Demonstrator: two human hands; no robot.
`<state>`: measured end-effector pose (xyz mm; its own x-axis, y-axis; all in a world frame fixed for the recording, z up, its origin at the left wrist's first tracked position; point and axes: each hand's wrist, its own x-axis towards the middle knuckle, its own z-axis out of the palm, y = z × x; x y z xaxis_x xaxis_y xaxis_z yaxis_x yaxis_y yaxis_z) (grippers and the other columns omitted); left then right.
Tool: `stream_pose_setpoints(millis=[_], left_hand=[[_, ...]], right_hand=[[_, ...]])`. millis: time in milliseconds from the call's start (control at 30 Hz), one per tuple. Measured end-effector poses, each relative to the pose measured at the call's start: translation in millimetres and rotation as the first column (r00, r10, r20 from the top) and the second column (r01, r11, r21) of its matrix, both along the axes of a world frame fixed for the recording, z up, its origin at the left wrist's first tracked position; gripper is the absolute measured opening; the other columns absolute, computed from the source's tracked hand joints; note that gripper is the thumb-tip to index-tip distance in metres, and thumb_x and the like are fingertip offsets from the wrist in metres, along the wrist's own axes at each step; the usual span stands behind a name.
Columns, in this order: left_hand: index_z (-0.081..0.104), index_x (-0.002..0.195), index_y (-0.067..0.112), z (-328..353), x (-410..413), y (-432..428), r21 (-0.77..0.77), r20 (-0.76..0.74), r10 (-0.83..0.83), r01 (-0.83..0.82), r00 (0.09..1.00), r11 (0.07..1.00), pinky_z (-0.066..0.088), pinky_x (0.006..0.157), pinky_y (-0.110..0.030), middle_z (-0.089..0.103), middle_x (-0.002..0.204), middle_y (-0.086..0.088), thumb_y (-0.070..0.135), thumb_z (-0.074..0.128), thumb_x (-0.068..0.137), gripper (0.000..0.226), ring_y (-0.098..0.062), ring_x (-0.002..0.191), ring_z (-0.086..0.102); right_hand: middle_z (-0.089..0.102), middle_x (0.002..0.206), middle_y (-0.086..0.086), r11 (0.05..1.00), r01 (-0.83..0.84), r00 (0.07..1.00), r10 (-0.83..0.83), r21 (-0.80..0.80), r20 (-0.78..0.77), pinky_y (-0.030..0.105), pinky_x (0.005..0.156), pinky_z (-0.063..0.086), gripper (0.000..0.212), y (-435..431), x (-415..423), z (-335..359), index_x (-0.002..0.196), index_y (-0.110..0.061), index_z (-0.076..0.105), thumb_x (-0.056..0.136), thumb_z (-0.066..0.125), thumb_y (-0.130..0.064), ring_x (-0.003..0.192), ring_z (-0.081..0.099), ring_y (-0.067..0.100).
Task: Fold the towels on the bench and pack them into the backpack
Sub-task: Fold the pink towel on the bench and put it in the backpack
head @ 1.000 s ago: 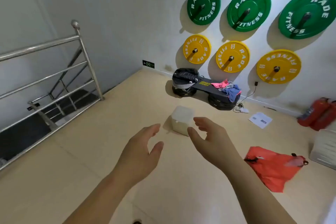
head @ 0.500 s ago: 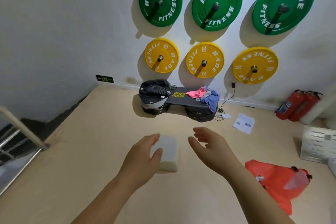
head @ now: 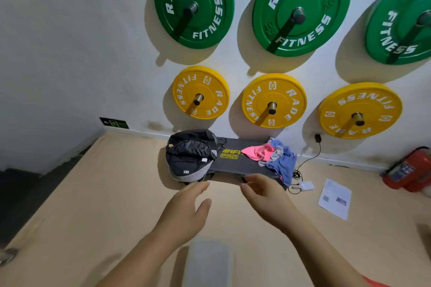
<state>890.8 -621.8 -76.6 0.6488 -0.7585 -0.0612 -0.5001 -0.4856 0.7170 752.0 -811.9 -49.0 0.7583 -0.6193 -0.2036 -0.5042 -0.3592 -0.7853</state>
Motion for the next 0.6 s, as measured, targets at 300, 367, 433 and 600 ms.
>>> stream_pose_setpoints(millis=[300, 367, 433, 600], left_hand=[[0.059, 0.136, 0.028, -74, 264, -200, 0.041, 0.006, -0.261, 0.261, 0.965, 0.965, 0.050, 0.095, -0.019, 0.060, 0.128, 0.021, 0.030, 0.057, 0.097, 0.039, 0.005, 0.110, 0.057], [0.057, 0.138, 0.027, -87, 314, -254, 0.046, 0.002, -0.336, 0.335, 0.942, 0.941, 0.048, 0.088, -0.012, 0.058, 0.133, 0.019, 0.028, 0.057, 0.099, 0.039, 0.004, 0.103, 0.058], [0.057, 0.140, 0.027, -99, 345, -300, 0.054, -0.012, -0.379, 0.379, 0.925, 0.924, 0.046, 0.099, -0.021, 0.058, 0.137, 0.018, 0.029, 0.057, 0.099, 0.041, -0.001, 0.119, 0.056], [0.056, 0.142, 0.026, -136, 367, -400, 0.102, -0.112, -0.465, 0.476, 0.878, 0.874, 0.044, 0.106, -0.025, 0.060, 0.137, 0.014, 0.033, 0.058, 0.097, 0.046, -0.002, 0.124, 0.055]], right_hand=[[0.071, 0.107, -0.015, 0.966, 0.253, 0.967, -0.251, 0.059, -0.044, 0.017, 0.083, 0.051, 0.036, -151, 225, -87, 0.126, -0.025, 0.065, 0.095, 0.061, -0.042, 0.098, 0.065, -0.005], [0.070, 0.108, -0.016, 0.930, 0.359, 0.933, -0.355, 0.076, -0.061, 0.016, 0.083, 0.050, 0.035, -183, 268, -105, 0.125, -0.025, 0.066, 0.095, 0.060, -0.042, 0.099, 0.063, -0.007], [0.070, 0.108, -0.016, 0.908, 0.407, 0.913, -0.400, 0.103, -0.085, 0.014, 0.083, 0.049, 0.035, -212, 298, -114, 0.126, -0.025, 0.066, 0.096, 0.060, -0.041, 0.099, 0.062, -0.009], [0.073, 0.100, -0.012, 0.860, 0.494, 0.868, -0.479, 0.126, -0.131, 0.019, 0.081, 0.053, 0.028, -297, 319, -133, 0.119, -0.024, 0.069, 0.097, 0.060, -0.037, 0.093, 0.067, -0.002]])
